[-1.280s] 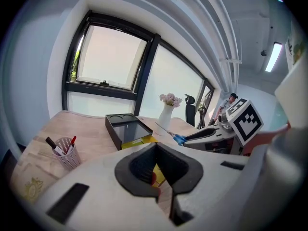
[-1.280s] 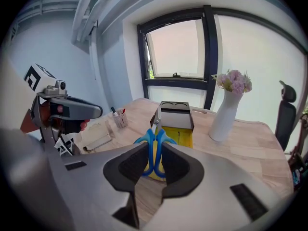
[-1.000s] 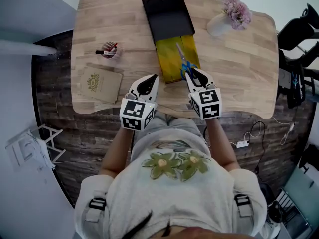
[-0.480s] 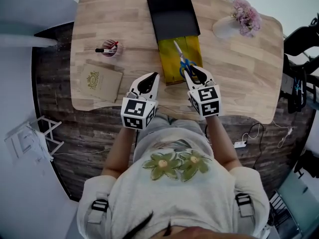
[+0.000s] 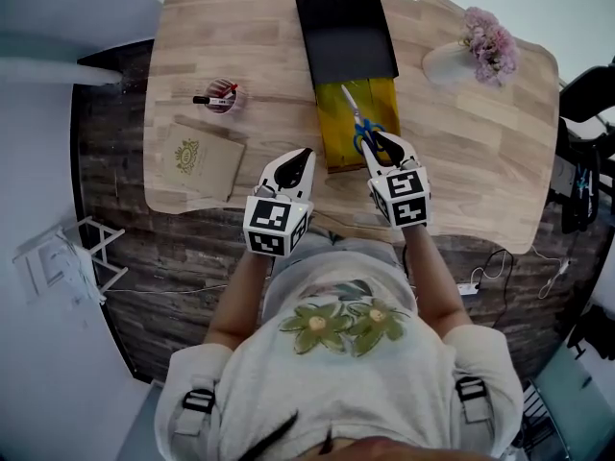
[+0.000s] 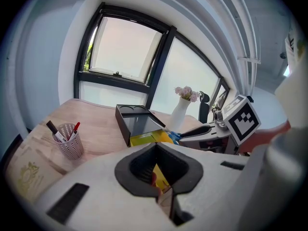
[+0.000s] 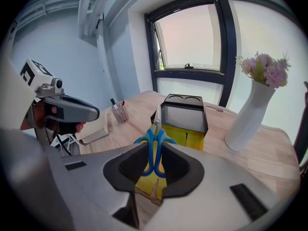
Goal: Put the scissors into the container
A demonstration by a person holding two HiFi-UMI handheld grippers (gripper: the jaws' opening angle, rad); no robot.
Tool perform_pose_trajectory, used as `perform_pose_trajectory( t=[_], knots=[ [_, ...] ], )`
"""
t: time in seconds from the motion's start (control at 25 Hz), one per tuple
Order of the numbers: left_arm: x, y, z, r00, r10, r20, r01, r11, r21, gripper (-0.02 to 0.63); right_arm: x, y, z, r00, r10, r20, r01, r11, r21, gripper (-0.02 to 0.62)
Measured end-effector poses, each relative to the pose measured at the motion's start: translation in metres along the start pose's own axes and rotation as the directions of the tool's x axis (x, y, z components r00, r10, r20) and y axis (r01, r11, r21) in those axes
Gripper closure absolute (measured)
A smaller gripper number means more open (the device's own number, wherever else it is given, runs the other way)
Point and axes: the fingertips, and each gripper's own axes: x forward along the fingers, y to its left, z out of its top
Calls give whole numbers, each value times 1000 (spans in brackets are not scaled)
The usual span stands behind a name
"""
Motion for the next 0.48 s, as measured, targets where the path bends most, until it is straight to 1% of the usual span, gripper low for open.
perform_pose_trajectory(
  t=[0.48],
  knots=[
    [1,-2,-3,1000,7,-3,-7,1000,7,601,13,7,-17,1000,21,-23,-21,999,-26,512]
  ],
)
